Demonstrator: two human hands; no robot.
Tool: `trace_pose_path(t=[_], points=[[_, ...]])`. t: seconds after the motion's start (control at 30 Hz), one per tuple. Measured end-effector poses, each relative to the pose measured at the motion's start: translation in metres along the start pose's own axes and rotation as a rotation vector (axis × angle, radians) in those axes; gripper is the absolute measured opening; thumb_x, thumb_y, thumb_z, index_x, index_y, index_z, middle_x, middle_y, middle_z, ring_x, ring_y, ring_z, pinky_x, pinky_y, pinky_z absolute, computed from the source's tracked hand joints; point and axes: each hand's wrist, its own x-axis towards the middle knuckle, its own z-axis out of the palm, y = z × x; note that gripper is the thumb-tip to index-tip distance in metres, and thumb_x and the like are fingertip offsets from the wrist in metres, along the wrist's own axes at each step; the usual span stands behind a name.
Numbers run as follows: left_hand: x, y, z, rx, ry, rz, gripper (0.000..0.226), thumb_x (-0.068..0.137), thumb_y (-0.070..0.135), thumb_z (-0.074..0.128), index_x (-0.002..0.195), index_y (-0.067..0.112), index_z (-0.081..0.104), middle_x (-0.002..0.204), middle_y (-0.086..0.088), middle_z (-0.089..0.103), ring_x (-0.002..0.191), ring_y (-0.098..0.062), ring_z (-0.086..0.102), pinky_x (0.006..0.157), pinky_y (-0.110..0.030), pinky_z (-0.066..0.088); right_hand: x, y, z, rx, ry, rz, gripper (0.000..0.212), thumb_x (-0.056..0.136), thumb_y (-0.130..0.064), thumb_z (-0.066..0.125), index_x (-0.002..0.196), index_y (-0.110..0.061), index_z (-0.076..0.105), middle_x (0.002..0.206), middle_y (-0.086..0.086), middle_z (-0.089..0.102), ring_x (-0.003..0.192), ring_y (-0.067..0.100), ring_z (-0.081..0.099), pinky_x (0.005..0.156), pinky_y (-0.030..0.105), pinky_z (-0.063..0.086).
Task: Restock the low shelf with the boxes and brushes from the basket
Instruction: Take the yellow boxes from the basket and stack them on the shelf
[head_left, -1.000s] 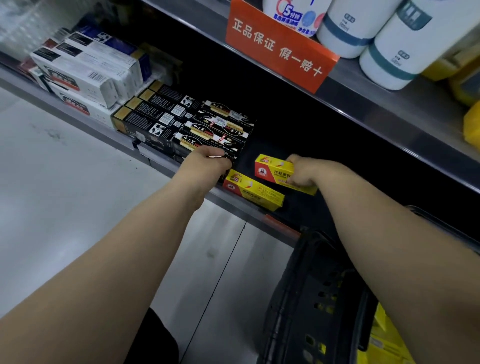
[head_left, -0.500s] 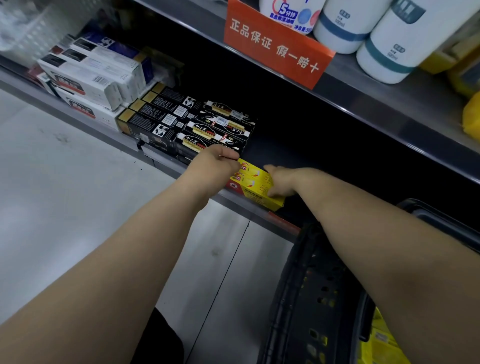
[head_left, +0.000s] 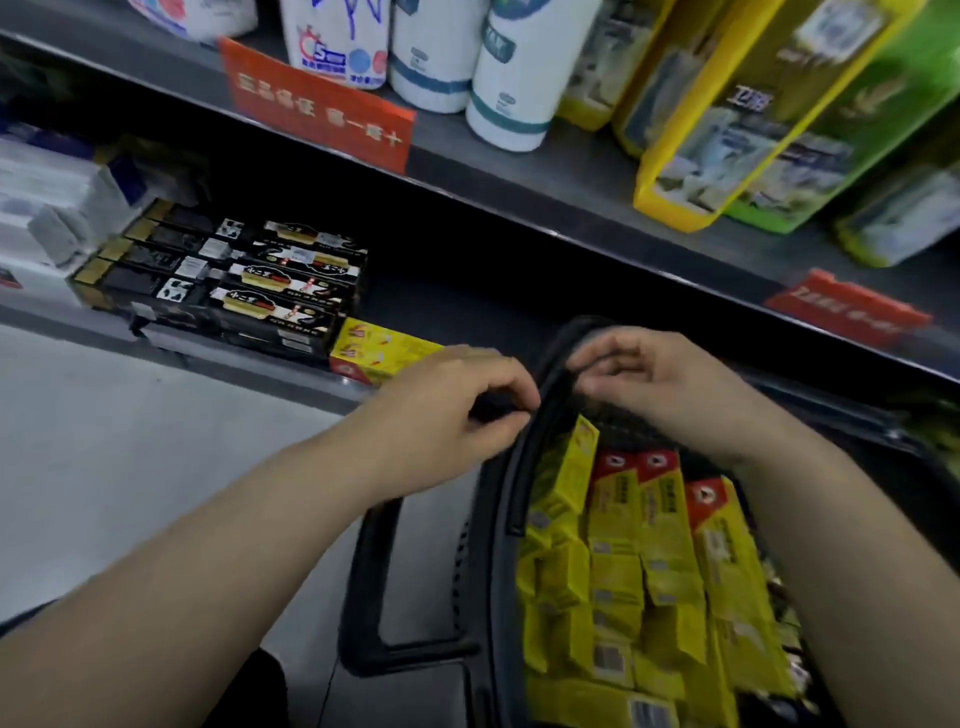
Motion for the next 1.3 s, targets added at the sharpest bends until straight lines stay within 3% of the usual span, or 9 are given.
trace_pose_path(t=[0.17, 0.33, 0.5, 0.6, 0.73, 0.9, 1.03, 1.17, 1.3], points=[[-0.003, 0.028, 0.025, 0.115, -0.2, 0.168, 0.017, 0.091, 0.032, 0.055, 0.108, 0.031, 0.059, 0.104, 0.014, 0.06, 0.102, -0.002, 0.046, 0.086, -0.022, 0.037, -0.054, 0.083, 0.014, -0.021, 0.176, 0.358, 0.01, 0.087, -0.009, 0.064, 0.096, -0.006, 0.066, 0.075, 0.0, 0.063, 0.068, 0.011, 0.057, 0.068, 0.026, 0.047], [0.002, 0.034, 0.041, 0.196, -0.206, 0.093, 0.022, 0.091, 0.026, 0.056, 0.113, 0.029, 0.056, 0.106, 0.015, 0.057, 0.101, -0.002, 0.045, 0.082, -0.014, 0.032, -0.036, 0.083, 0.071, 0.11, 0.192, 0.519, 0.055, 0.085, -0.057, 0.054, 0.108, -0.006, 0.053, 0.1, 0.014, 0.064, 0.091, 0.029, 0.065, 0.076, 0.038, 0.056], [0.005, 0.042, 0.041, 0.108, -0.11, -0.042, 0.031, 0.088, 0.018, 0.059, 0.118, 0.027, 0.054, 0.102, 0.018, 0.056, 0.098, 0.001, 0.052, 0.082, -0.011, 0.04, -0.02, 0.072, 0.089, 0.26, 0.286, 0.604, 0.057, 0.086, -0.042, 0.059, 0.124, -0.006, 0.037, 0.108, 0.008, 0.056, 0.102, 0.026, 0.058, 0.088, 0.039, 0.049], [0.002, 0.046, 0.043, -0.001, -0.072, -0.128, 0.032, 0.09, 0.015, 0.057, 0.121, 0.024, 0.054, 0.106, 0.015, 0.058, 0.098, 0.002, 0.055, 0.085, -0.011, 0.046, -0.047, 0.071, 0.08, 0.448, 0.382, 0.537, 0.021, 0.088, -0.024, 0.058, 0.104, -0.02, 0.046, 0.083, -0.009, 0.056, 0.072, 0.005, 0.055, 0.064, 0.024, 0.047], [0.004, 0.051, 0.048, -0.247, -0.03, -0.303, 0.05, 0.09, 0.025, 0.058, 0.137, 0.018, 0.042, 0.122, 0.013, 0.052, 0.111, -0.003, 0.054, 0.086, -0.005, 0.043, -0.09, 0.057, 0.076, 0.626, 0.459, 0.2, 0.039, 0.086, -0.01, 0.058, 0.118, -0.028, 0.048, 0.098, -0.011, 0.067, 0.083, 0.004, 0.067, 0.072, 0.024, 0.055], [0.004, 0.059, 0.057, -0.633, -0.068, -0.515, 0.067, 0.073, 0.048, 0.067, 0.129, 0.023, 0.041, 0.114, 0.004, 0.064, 0.103, -0.013, 0.063, 0.093, -0.038, 0.05, -0.111, 0.036, 0.08, 0.289, 0.298, -0.095, 0.049, 0.082, -0.049, 0.059, 0.125, -0.057, 0.038, 0.121, -0.036, 0.05, 0.111, -0.013, 0.05, 0.09, 0.01, 0.046], [0.002, 0.058, 0.06, -0.668, -0.128, -0.545, 0.053, 0.077, 0.038, 0.069, 0.123, 0.03, 0.043, 0.112, 0.003, 0.065, 0.103, -0.016, 0.064, 0.093, -0.041, 0.05, -0.099, 0.087, 0.054, 0.06, 0.567, 0.215, 0.02, 0.091, -0.041, 0.053, 0.109, -0.034, 0.058, 0.12, -0.008, 0.055, 0.113, 0.005, 0.052, 0.095, 0.028, 0.045], [-0.001, 0.063, 0.062, -0.708, -0.181, -0.532, 0.045, 0.065, 0.047, 0.071, 0.102, 0.042, 0.046, 0.108, 0.005, 0.067, 0.101, -0.015, 0.065, 0.092, -0.041, 0.051, -0.09, 0.142, 0.049, -0.022, 0.453, 0.714, 0.054, 0.09, -0.034, 0.058, 0.131, -0.005, 0.039, 0.131, 0.013, 0.049, 0.119, 0.031, 0.049, 0.098, 0.045, 0.044], [-0.002, 0.064, 0.062, -0.722, -0.18, -0.555, 0.048, 0.06, 0.05, 0.071, 0.101, 0.042, 0.046, 0.111, 0.004, 0.066, 0.103, -0.016, 0.063, 0.095, -0.042, 0.049, -0.091, 0.147, 0.058, 0.088, 0.581, 0.653, 0.052, 0.089, -0.015, 0.059, 0.134, -0.006, 0.035, 0.133, 0.014, 0.048, 0.121, 0.032, 0.048, 0.096, 0.046, 0.046]])
